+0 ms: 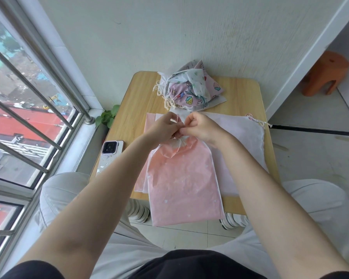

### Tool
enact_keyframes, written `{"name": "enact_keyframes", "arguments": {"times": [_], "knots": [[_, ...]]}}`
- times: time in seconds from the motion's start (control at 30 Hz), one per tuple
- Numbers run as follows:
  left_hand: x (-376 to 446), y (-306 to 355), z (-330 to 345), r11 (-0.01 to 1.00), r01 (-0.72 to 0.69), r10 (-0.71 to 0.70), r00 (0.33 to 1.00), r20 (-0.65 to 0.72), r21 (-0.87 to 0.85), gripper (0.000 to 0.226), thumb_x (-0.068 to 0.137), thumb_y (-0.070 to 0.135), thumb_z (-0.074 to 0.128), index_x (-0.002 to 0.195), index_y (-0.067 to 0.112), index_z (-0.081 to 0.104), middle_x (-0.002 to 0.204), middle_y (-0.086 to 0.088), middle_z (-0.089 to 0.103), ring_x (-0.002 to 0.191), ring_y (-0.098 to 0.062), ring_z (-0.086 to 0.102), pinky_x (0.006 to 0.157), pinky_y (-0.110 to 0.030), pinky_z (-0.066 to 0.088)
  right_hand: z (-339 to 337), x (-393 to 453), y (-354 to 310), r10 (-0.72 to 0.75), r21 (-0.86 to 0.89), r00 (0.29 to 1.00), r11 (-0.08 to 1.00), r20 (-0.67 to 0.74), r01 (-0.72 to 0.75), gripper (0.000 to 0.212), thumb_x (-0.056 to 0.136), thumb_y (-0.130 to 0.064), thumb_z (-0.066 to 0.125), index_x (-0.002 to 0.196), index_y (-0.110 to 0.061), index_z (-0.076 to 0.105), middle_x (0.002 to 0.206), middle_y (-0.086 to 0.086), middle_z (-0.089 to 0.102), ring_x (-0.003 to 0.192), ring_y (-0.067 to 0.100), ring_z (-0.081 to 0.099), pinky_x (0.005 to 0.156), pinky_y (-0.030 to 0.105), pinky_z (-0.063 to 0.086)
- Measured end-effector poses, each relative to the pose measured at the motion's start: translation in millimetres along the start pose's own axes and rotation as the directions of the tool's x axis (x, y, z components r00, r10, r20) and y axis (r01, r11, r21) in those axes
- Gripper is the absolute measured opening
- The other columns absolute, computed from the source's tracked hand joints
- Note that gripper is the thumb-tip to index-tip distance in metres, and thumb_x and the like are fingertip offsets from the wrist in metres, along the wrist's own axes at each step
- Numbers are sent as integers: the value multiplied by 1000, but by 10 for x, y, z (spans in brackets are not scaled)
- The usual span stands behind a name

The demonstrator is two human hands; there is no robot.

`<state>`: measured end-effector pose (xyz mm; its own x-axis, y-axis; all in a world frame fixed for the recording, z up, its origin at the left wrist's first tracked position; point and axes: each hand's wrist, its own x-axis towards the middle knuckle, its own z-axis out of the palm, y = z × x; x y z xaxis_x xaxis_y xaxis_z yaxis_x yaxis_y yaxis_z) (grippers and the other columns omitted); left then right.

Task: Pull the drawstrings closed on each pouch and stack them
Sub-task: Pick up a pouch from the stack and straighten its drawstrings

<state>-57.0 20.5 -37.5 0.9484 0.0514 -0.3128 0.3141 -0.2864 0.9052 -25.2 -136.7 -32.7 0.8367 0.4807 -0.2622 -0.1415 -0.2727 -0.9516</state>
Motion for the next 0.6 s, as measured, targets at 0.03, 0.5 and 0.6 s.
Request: {"name": "enact_keyframes", "arguments": {"times": [0.03,0.5,0.6], "knots": [[4,-4,14,1000,-14,14,1000,-12,8,12,97,18,58,98,14,47,65,-3,62,60,-17,53,61,-27,46,8,-3,0,-6,-16,1000,1000,0,6,27,79,-1,73,85,-13,50,89,19,70,84,26,69,76,33,49],[-109,-24,-41,997,74,-73,996,-42,11,16,84,21,72,73,10,69,70,-3,72,57,-7,55,55,-20,41,29,-29,-11,-58,-349,992,937,-113,16,19,74,-2,79,80,-12,64,65,-4,69,66,8,65,65,21,50],[-137,7,-84,996,83,-83,997,3,24,4,75,10,78,78,8,77,73,-4,72,63,-9,57,55,-18,43,31,1,-25,-79,-450,990,893,-118,17,15,74,-8,80,83,-12,68,71,0,69,66,9,62,61,23,52]]}}
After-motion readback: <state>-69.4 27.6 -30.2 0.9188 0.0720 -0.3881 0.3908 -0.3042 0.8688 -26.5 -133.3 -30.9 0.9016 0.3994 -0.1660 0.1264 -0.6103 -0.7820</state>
